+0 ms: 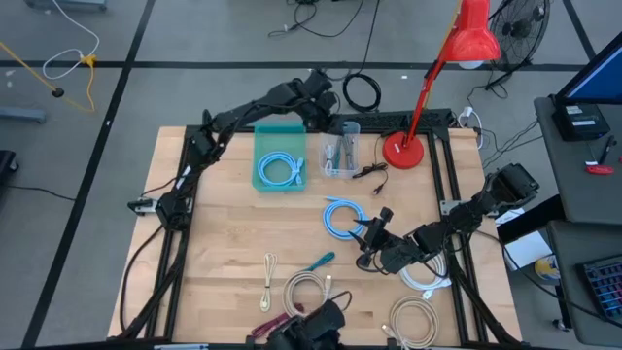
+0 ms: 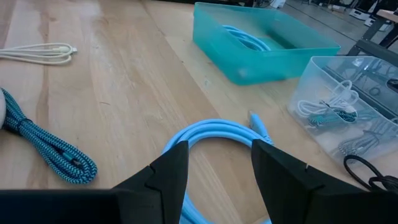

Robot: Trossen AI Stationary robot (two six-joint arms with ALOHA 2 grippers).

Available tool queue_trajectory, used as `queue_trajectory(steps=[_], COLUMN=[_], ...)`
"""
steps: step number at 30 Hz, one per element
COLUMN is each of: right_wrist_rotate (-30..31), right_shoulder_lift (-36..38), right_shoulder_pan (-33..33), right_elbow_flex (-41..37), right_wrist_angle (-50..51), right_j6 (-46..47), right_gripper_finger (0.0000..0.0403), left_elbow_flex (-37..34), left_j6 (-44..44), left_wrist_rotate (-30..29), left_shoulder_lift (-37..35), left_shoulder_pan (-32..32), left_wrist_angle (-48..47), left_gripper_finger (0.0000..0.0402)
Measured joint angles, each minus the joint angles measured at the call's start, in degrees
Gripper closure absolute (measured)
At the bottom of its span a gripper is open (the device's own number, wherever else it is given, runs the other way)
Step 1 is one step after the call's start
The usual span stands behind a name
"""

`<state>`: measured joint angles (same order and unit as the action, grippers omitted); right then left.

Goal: Pick and place items into bin
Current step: Put the blue HDMI cable into the green bin

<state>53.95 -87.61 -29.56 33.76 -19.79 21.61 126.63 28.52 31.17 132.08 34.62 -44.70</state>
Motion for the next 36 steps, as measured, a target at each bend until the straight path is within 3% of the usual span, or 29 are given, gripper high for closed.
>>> queue_trajectory(steps=[5,8,11,16,20,27,36], right_wrist_rotate=[-0.02,-0.19,-0.20,-0.24,-1.69,-1.84,-1.77], right_shoulder_lift=[0.00,0.00,-0.02,-0.02,-0.02,-0.02,-0.02], right_shoulder_pan=[-0.04,-0.15,-0.15,-0.17,-0.17,-1.25,-1.68], right_elbow_flex=[0.00,0.00,0.00,-0.02,-0.02,-0.02,-0.02], right_wrist_angle=[0.10,0.70,1.49,2.67,3.07,3.50,3.35], right_j6=[0.10,0.95,1.82,3.43,4.55,6.23,6.91], right_gripper_finger=[0.0236,0.0236,0.0236,0.0236,0.0236,0.0236,0.0236], left_elbow_flex=[0.00,0.11,0.11,0.07,0.04,-1.38,-14.43], left_j6=[-5.78,-11.20,-14.05,-11.67,-2.03,19.63,43.96], left_wrist_rotate=[1.77,-0.72,-7.42,-24.10,-36.39,-48.49,-50.52], left_shoulder_lift=[-8.74,-14.60,-18.80,-23.42,-23.45,-22.76,-22.83], left_shoulder_pan=[-2.68,-6.90,-13.35,-27.92,-40.41,-58.16,-70.57], left_wrist_angle=[-2.59,-7.54,-14.14,-25.07,-32.54,-36.24,-34.46], left_gripper_finger=[0.0250,0.0250,0.0250,0.0250,0.0250,0.0250,0.0250])
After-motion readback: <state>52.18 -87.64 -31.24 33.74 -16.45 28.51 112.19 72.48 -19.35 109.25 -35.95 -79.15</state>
